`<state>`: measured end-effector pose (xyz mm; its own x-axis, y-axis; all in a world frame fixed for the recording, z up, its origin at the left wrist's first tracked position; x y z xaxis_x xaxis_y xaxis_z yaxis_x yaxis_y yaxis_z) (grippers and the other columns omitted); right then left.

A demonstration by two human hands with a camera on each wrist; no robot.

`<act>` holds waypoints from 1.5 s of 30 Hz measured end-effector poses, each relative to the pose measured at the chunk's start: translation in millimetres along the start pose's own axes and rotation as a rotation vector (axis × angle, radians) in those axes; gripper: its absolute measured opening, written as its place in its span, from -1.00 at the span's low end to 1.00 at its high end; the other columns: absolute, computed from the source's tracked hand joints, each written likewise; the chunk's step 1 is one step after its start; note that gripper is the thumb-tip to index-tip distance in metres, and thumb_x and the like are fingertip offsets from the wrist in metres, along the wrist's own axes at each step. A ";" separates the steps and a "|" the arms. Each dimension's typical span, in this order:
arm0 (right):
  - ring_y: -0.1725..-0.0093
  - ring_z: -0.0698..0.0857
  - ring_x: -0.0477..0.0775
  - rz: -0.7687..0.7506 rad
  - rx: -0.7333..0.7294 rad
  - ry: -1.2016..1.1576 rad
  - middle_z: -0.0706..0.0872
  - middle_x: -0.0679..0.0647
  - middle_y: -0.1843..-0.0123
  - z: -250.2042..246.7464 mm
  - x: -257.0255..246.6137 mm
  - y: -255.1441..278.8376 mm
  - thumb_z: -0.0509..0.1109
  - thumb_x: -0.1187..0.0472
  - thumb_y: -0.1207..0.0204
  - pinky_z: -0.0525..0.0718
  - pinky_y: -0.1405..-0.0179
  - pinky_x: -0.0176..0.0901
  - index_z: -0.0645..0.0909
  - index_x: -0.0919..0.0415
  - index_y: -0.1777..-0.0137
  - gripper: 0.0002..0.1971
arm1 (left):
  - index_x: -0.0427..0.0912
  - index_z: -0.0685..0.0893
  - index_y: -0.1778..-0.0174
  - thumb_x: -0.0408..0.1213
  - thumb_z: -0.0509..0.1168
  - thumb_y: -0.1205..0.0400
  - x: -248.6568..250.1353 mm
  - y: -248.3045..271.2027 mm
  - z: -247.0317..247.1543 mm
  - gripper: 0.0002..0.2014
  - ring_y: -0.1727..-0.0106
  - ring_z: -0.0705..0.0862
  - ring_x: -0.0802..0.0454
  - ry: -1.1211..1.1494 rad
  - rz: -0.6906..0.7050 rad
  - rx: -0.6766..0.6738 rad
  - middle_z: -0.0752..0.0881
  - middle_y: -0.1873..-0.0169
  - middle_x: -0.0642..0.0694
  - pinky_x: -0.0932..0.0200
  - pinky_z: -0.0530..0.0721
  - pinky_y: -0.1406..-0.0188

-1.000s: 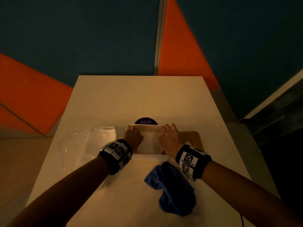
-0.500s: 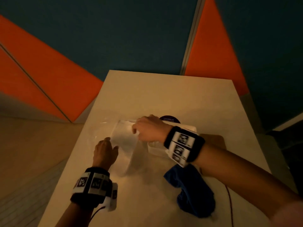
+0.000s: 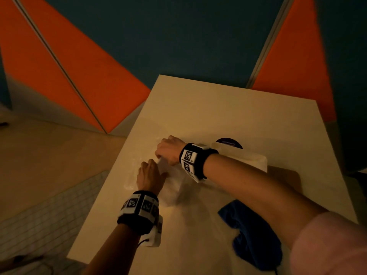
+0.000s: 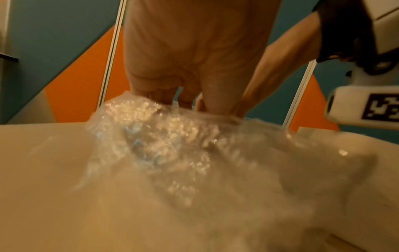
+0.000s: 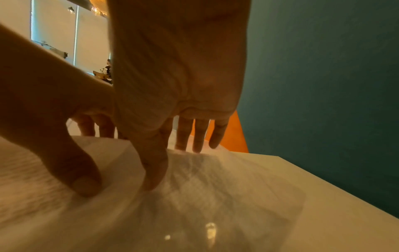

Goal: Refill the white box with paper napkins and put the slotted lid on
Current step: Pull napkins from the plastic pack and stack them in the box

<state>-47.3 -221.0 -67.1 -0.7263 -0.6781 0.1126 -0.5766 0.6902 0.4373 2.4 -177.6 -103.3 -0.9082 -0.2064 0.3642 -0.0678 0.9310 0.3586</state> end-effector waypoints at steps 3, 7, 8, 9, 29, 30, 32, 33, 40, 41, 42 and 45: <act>-0.38 0.52 0.15 -0.018 0.059 0.033 0.63 0.08 -0.33 -6.3 1.3 2.0 0.35 0.24 -0.53 0.40 -0.36 0.05 0.61 0.09 -0.22 -0.73 | -0.31 0.41 -0.23 -0.08 0.43 -0.47 1.7 0.0 -4.4 -0.46 -0.17 0.58 -0.32 0.040 0.017 0.030 0.60 -0.16 -0.33 -0.09 0.55 0.00; -0.30 0.59 0.15 -0.025 0.090 0.004 0.69 0.07 -0.24 -8.5 7.9 7.5 0.33 0.24 -0.53 0.40 -0.32 0.02 0.61 0.09 -0.14 -0.79 | -0.31 0.47 -0.27 -0.04 0.39 -0.50 0.2 1.4 -5.1 -0.46 -0.20 0.54 -0.30 -0.013 0.049 0.045 0.56 -0.17 -0.31 -0.07 0.55 -0.02; -0.28 0.60 0.15 -0.024 0.084 -0.002 0.70 0.06 -0.22 -7.1 9.7 9.0 0.33 0.24 -0.53 0.40 -0.31 0.01 0.61 0.08 -0.14 -0.80 | -0.32 0.51 -0.26 -0.03 0.36 -0.51 0.8 1.2 -3.2 -0.48 -0.20 0.52 -0.30 -0.051 0.065 0.038 0.54 -0.17 -0.32 -0.07 0.54 -0.04; -0.27 0.61 0.15 -0.027 0.084 -0.007 0.69 0.07 -0.22 -5.8 10.4 10.7 0.34 0.24 -0.52 0.41 -0.31 0.01 0.61 0.09 -0.13 -0.80 | -0.32 0.53 -0.25 -0.03 0.34 -0.53 1.6 1.2 -1.9 -0.50 -0.19 0.50 -0.29 -0.073 0.079 0.034 0.53 -0.17 -0.32 -0.06 0.53 -0.04; -0.24 0.61 0.15 0.064 0.277 -0.218 0.69 0.10 -0.21 -27.0 44.6 48.1 0.37 0.19 -0.47 0.40 -0.37 0.00 0.61 0.08 -0.25 -0.67 | -0.25 0.67 0.00 -0.15 0.22 -0.64 20.4 38.1 -24.4 -0.76 0.26 0.58 -0.09 0.080 0.328 0.192 0.59 0.16 -0.13 0.16 0.45 0.34; -0.24 0.61 0.15 0.117 0.306 -0.274 0.67 0.10 -0.21 -30.9 56.3 52.4 0.39 0.11 -0.45 0.44 -0.34 0.01 0.67 0.06 -0.19 -0.70 | -0.25 0.67 0.05 -0.17 0.25 -0.63 22.1 43.3 -31.1 -0.79 0.32 0.55 -0.06 0.132 0.367 0.233 0.59 0.22 -0.10 0.21 0.42 0.39; -0.21 0.61 0.14 0.229 0.371 -0.529 0.67 0.11 -0.20 -36.5 82.0 64.7 0.48 0.04 -0.40 0.54 -0.25 -0.03 0.73 0.09 -0.11 -0.71 | -0.21 0.69 0.10 -0.20 0.32 -0.59 18.7 56.3 -46.7 -0.86 0.39 0.58 -0.03 0.275 0.385 0.326 0.66 0.30 -0.05 0.31 0.44 0.46; -0.18 0.62 0.12 0.276 0.393 -0.719 0.68 0.11 -0.19 -35.6 93.0 71.1 0.54 0.07 -0.37 0.57 -0.18 -0.07 0.74 0.12 -0.09 -0.70 | -0.17 0.70 0.07 -0.21 0.35 -0.58 11.9 63.7 -54.8 -0.88 0.38 0.62 -0.01 0.366 0.350 0.370 0.69 0.30 -0.03 0.36 0.48 0.45; 0.01 0.65 0.00 0.232 0.593 -1.664 0.68 0.00 0.12 -13.2 90.0 95.8 0.46 0.48 -0.40 0.66 -0.05 -0.11 0.65 0.07 0.19 -0.74 | -0.07 0.68 -0.03 -0.25 0.43 -0.46 -18.4 118.6 -90.9 -0.77 0.12 0.63 0.56 0.773 0.260 0.711 0.70 0.16 0.27 0.64 0.57 0.21; 0.00 0.64 -0.01 0.257 0.590 -1.697 0.67 0.00 0.08 -3.7 85.7 94.3 0.42 0.51 -0.40 0.66 -0.03 -0.13 0.63 0.04 0.17 -0.70 | -0.02 0.64 -0.05 -0.24 0.45 -0.45 -18.7 114.7 -83.2 -0.73 0.10 0.64 0.50 0.809 0.246 0.658 0.68 0.16 0.37 0.60 0.59 0.21; -0.04 0.63 0.01 0.304 0.578 -1.689 0.66 0.01 0.02 7.1 82.5 91.7 0.40 0.52 -0.38 0.67 -0.03 -0.10 0.63 0.03 0.11 -0.68 | 0.01 0.61 -0.08 -0.25 0.46 -0.44 -20.5 109.0 -73.0 -0.69 0.12 0.66 0.40 0.820 0.213 0.602 0.68 0.15 0.37 0.56 0.58 0.24; -0.08 0.63 0.09 0.498 0.453 -1.481 0.66 0.09 -0.11 40.1 79.9 83.6 0.39 0.46 -0.37 0.65 0.08 -0.07 0.58 0.09 -0.21 -0.57 | -0.16 0.65 -0.11 -0.32 0.45 -0.49 -26.2 91.5 -48.4 -0.72 0.17 0.67 0.00 0.734 0.142 0.495 0.71 0.13 -0.02 0.59 0.53 0.36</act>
<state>-168.5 -207.4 -57.4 -0.4142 0.2614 -0.8718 -0.0495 0.9500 0.3083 40.0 -101.6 -38.5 -0.4403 -0.0621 0.8957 -0.2998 0.9505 -0.0814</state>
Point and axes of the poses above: each hand's wrist, its own y-axis away from the middle knuckle, its own z-axis out of the palm, x = y × z, the point moved 10 cm from there along -y, towards the middle knuckle
